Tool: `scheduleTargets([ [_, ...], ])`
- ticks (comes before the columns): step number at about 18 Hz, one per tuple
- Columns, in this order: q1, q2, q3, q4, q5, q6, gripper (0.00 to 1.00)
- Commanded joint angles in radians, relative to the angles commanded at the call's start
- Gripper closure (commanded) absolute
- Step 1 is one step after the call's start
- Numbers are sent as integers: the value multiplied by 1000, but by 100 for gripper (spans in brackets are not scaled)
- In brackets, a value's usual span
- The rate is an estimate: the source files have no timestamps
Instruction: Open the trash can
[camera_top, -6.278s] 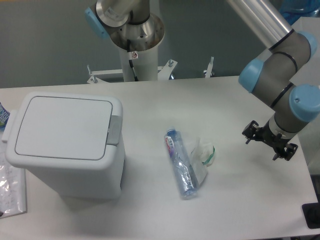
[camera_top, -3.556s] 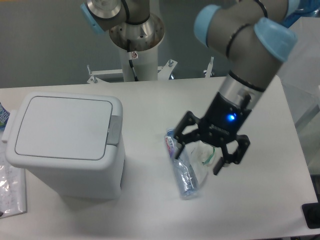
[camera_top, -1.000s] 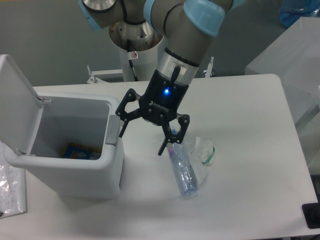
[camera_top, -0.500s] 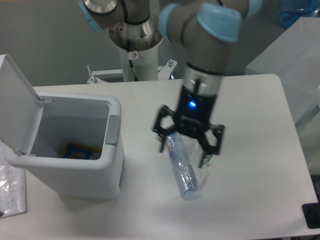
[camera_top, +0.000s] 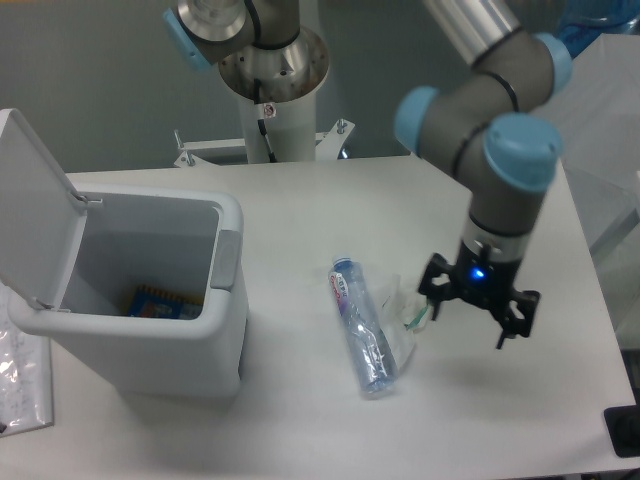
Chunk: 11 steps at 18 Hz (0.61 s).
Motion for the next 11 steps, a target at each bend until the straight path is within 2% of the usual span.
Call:
scheduleTargets([
  [6,3,-20,84,-115,5,60,0],
  [11,-3,-51,88,-121,6,80,0],
])
